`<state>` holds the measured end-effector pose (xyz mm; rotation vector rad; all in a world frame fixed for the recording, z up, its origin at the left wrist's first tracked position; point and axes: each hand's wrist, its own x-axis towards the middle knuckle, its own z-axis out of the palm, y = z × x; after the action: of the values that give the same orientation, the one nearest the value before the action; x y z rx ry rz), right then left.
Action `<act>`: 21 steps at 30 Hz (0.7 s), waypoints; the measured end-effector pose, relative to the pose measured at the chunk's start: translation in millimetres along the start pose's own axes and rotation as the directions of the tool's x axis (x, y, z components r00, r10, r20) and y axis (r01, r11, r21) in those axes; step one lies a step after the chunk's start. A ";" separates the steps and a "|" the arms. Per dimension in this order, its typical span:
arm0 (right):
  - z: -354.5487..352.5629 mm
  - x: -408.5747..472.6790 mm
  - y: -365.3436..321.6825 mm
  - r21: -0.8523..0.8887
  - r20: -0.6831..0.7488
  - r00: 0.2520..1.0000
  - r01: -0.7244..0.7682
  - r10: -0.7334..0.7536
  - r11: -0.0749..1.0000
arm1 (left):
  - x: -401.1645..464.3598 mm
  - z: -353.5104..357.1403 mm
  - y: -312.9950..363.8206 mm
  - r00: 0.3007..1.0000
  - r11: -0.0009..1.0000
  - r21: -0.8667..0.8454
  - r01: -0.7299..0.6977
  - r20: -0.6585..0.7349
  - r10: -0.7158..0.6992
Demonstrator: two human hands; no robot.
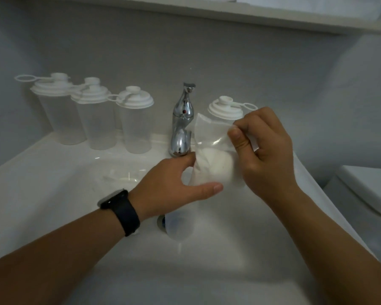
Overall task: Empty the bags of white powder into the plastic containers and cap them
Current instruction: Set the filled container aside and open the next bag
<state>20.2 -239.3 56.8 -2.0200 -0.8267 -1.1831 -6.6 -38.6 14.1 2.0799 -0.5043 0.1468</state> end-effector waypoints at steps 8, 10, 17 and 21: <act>12.3 -8.6 -11.8 0.098 0.131 0.985 -0.123 0.110 0.988 | -6.9 0.4 6.1 0.995 0.989 -0.120 -0.082 -0.074 0.073; 10.6 -7.9 -10.0 0.123 0.186 0.962 -0.225 0.201 0.966 | -7.2 -0.2 3.5 0.994 0.989 -0.121 -0.080 -0.086 0.070; -5.7 -0.7 -8.3 0.222 0.462 0.758 -0.602 0.461 0.767 | -11.7 -6.1 4.2 0.999 0.984 -0.171 -0.049 -0.025 0.045; -10.5 0.8 0.8 0.232 0.666 0.608 -0.719 0.431 0.655 | -12.6 -8.6 4.5 0.998 0.977 -0.205 -0.057 -0.001 0.058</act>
<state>16.1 -247.8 61.4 -1.9593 -0.5264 0.0501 -19.0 -29.8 18.5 1.8656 -0.5595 0.1177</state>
